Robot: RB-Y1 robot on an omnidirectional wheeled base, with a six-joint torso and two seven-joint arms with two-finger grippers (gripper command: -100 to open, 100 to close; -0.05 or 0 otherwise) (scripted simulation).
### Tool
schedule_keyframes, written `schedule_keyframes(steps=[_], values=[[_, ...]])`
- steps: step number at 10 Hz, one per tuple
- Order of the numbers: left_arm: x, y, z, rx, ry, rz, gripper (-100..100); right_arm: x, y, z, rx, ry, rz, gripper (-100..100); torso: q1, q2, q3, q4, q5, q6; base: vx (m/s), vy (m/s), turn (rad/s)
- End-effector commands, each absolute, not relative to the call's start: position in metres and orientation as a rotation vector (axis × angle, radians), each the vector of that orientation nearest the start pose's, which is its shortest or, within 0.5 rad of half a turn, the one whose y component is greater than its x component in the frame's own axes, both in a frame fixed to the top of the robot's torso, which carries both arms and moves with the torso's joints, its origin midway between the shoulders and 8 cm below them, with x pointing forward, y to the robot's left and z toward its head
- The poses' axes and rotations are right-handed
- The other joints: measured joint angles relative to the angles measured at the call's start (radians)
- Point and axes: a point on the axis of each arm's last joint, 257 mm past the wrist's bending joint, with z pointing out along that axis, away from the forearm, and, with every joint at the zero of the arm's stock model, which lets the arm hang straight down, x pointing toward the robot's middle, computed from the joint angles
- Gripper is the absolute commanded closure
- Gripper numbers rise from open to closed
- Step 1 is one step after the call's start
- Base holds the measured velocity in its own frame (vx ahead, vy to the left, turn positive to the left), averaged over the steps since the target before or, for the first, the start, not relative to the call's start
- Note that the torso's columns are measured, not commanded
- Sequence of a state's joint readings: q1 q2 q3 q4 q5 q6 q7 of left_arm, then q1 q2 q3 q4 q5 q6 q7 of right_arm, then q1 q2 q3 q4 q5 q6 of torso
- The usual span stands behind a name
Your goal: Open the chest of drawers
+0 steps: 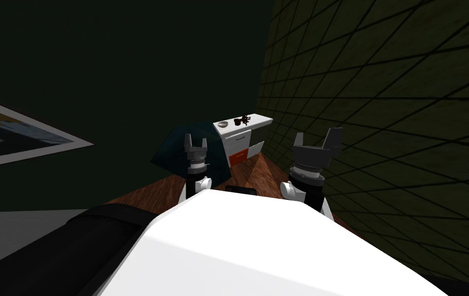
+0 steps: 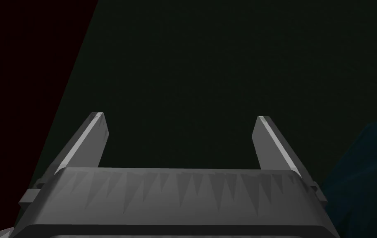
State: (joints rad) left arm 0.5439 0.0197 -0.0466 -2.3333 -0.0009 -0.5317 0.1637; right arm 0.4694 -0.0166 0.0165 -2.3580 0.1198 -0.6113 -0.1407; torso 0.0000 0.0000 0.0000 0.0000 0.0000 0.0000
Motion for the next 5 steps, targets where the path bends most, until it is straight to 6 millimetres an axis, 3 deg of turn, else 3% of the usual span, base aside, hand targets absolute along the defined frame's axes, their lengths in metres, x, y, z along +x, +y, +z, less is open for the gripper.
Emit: schedule_keyframes(steps=[1, 5], values=[[0.3271, 0.2636, 0.0393, -0.674, 0.556, -1.499, 0, 0.3096, -0.2436, 0.0837, 0.442, 0.524, 1.435, 0, 0.0, 0.04, -0.082, 0.041, 0.0, 0.0, 0.0, 0.0, 0.0], [0.3271, 0.2636, 0.0394, -0.674, 0.556, -1.499, 0, 0.3095, -0.2436, 0.0838, 0.441, 0.524, 1.435, 0, 0.0, 0.322, -0.644, 0.322, 0.0, 0.0, 0.0, 0.0, 0.0]])
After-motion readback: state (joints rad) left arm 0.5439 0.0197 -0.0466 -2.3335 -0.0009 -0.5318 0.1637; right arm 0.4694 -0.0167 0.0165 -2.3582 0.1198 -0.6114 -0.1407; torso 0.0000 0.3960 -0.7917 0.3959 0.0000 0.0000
